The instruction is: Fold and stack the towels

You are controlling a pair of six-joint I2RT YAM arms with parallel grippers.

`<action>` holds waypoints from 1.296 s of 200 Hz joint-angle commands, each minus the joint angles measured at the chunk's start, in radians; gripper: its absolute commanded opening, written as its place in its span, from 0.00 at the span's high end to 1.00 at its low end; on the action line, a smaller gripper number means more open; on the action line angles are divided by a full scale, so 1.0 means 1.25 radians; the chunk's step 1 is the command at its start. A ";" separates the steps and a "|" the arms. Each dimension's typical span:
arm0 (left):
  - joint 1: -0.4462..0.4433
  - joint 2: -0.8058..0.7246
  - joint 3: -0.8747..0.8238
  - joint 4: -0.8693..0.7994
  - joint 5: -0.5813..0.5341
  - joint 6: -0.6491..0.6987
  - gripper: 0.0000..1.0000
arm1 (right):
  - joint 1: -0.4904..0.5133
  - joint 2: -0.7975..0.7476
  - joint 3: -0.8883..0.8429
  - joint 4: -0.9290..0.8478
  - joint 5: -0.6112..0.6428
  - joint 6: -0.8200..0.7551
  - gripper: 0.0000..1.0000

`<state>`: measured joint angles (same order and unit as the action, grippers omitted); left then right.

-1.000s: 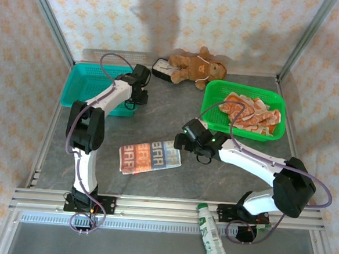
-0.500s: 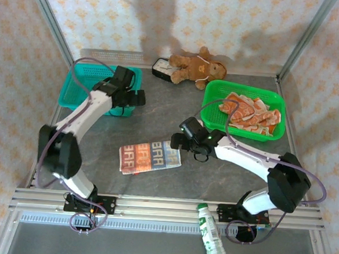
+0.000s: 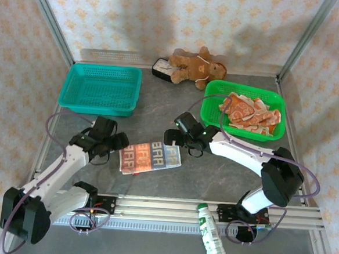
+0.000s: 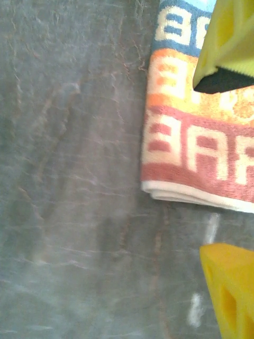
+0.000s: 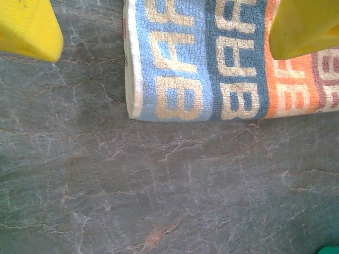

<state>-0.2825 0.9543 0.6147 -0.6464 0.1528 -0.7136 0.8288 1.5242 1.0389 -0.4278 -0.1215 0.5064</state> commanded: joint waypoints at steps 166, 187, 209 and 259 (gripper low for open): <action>-0.219 0.204 -0.105 0.102 -0.086 -0.114 0.52 | 0.027 -0.007 0.000 -0.007 0.005 0.006 0.01; -0.234 0.260 -0.108 0.128 -0.089 -0.114 0.66 | 0.027 -0.013 0.000 -0.012 0.009 0.007 0.01; -0.241 0.297 -0.103 0.147 -0.088 -0.109 0.89 | 0.027 -0.020 0.000 -0.018 0.013 0.007 0.01; -0.240 0.215 0.027 -0.008 -0.135 -0.065 1.00 | 0.027 -0.049 0.005 -0.036 0.062 0.010 0.01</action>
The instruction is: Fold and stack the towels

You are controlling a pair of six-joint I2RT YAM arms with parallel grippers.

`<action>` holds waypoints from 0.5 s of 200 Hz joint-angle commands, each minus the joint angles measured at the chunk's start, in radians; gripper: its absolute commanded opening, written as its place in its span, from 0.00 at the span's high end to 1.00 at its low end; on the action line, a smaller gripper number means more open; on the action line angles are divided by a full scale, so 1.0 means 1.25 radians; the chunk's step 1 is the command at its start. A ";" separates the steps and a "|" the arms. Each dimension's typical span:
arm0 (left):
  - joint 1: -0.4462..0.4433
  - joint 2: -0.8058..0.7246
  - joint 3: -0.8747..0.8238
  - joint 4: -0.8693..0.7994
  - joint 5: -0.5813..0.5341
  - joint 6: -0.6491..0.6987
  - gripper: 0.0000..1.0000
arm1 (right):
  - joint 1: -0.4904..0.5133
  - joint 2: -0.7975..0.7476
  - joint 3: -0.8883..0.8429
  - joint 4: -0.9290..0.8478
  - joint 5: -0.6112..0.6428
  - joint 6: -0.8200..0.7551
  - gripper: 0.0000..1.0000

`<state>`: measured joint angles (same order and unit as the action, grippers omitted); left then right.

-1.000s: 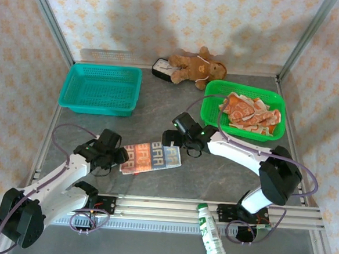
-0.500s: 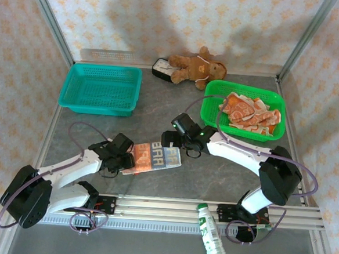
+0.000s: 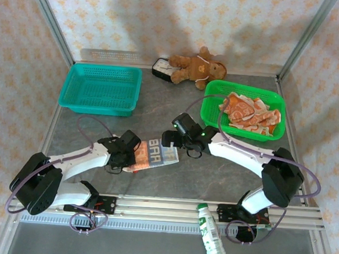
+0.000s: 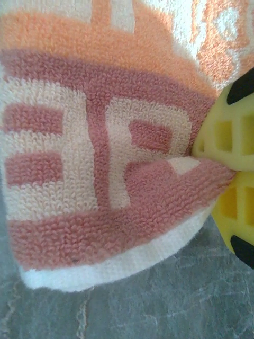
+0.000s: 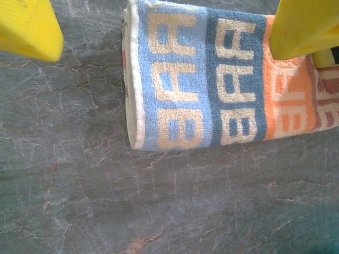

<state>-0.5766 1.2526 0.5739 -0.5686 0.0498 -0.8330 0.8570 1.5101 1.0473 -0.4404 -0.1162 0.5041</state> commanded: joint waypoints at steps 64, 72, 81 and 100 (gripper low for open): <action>-0.005 0.037 0.405 -0.238 -0.104 0.150 1.00 | -0.018 -0.102 -0.032 -0.035 0.164 0.047 0.01; -0.005 0.062 0.447 -0.243 -0.116 0.173 1.00 | -0.023 -0.111 -0.037 -0.035 0.171 0.050 0.01; -0.005 0.095 0.497 -0.252 -0.135 0.200 1.00 | -0.027 -0.120 -0.041 -0.038 0.174 0.051 0.01; 0.000 0.175 0.608 -0.274 -0.157 0.269 1.00 | -0.034 -0.134 -0.045 -0.045 0.183 0.052 0.01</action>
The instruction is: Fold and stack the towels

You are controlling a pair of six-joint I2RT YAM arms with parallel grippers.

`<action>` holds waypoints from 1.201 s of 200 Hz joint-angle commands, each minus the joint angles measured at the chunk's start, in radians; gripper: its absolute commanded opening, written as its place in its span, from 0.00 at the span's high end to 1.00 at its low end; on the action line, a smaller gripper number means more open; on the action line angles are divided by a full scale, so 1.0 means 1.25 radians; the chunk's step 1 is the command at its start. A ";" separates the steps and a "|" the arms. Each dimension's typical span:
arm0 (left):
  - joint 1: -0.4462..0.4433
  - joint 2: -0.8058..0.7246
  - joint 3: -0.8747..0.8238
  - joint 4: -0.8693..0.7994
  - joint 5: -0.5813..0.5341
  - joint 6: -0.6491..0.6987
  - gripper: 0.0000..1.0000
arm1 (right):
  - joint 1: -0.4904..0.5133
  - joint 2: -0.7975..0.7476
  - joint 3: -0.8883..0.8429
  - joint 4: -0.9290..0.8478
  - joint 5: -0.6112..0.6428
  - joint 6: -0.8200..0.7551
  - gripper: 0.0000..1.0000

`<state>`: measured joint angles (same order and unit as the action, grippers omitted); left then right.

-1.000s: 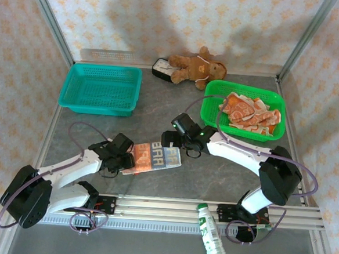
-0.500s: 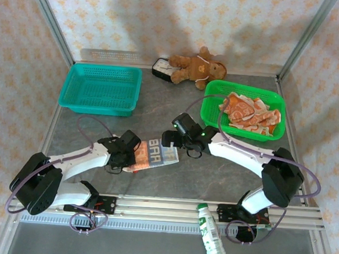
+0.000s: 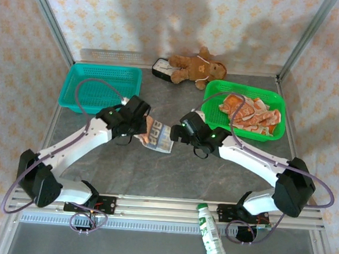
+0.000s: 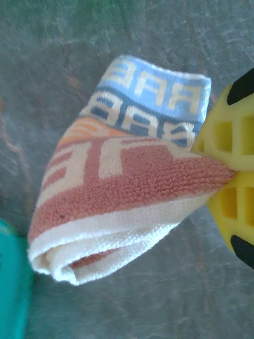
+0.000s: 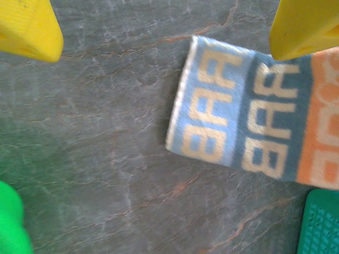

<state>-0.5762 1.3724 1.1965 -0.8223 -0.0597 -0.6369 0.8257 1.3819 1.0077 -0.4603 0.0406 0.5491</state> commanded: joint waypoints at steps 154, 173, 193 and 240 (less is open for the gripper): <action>0.233 0.472 0.738 -0.257 -0.193 0.434 1.00 | -0.035 -0.027 0.016 -0.060 0.060 0.005 0.01; 0.263 0.488 0.766 -0.262 -0.195 0.452 1.00 | -0.039 -0.007 0.035 -0.063 0.056 -0.004 0.01; 0.300 0.503 0.774 -0.263 -0.190 0.452 1.00 | -0.042 0.014 0.058 -0.067 0.052 -0.017 0.01; 0.364 0.572 0.777 -0.251 -0.185 0.467 1.00 | -0.047 0.051 0.108 -0.086 0.045 -0.043 0.01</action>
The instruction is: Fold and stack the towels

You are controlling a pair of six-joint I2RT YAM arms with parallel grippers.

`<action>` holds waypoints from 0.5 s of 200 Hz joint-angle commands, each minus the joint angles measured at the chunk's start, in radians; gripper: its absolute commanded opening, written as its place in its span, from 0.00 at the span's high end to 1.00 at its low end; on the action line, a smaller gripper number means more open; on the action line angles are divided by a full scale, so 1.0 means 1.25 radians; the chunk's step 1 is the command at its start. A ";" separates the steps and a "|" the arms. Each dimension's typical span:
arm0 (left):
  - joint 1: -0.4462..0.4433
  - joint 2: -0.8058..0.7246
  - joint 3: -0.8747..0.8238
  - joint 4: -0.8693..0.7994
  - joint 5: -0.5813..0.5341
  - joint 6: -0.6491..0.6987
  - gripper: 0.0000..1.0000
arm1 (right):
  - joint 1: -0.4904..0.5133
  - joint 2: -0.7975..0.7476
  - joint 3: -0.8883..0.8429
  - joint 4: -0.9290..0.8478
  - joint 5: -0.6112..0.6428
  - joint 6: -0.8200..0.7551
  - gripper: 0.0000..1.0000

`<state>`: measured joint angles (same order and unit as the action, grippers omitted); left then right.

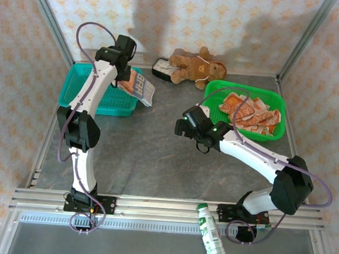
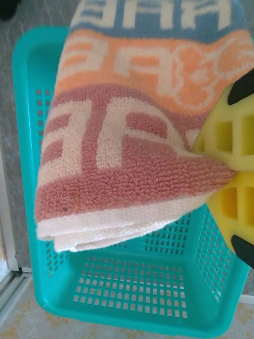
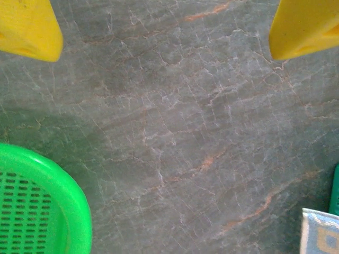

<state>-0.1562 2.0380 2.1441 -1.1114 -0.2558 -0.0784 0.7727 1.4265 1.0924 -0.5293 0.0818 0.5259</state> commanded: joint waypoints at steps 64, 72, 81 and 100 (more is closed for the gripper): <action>0.064 0.139 -0.002 0.047 -0.025 0.020 1.00 | -0.020 0.036 0.078 -0.054 0.014 -0.049 0.01; 0.070 0.153 0.005 0.046 -0.031 0.015 1.00 | -0.021 0.039 0.081 -0.057 0.015 -0.049 0.01; 0.075 0.170 0.011 0.047 -0.034 0.014 1.00 | -0.022 0.041 0.084 -0.059 0.017 -0.051 0.01; 0.088 0.194 0.011 0.048 -0.037 0.013 1.00 | -0.024 0.044 0.088 -0.059 0.019 -0.051 0.01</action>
<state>-0.0772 2.2467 2.1349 -1.0660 -0.2630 -0.0696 0.7490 1.4662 1.1679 -0.5694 0.0826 0.4770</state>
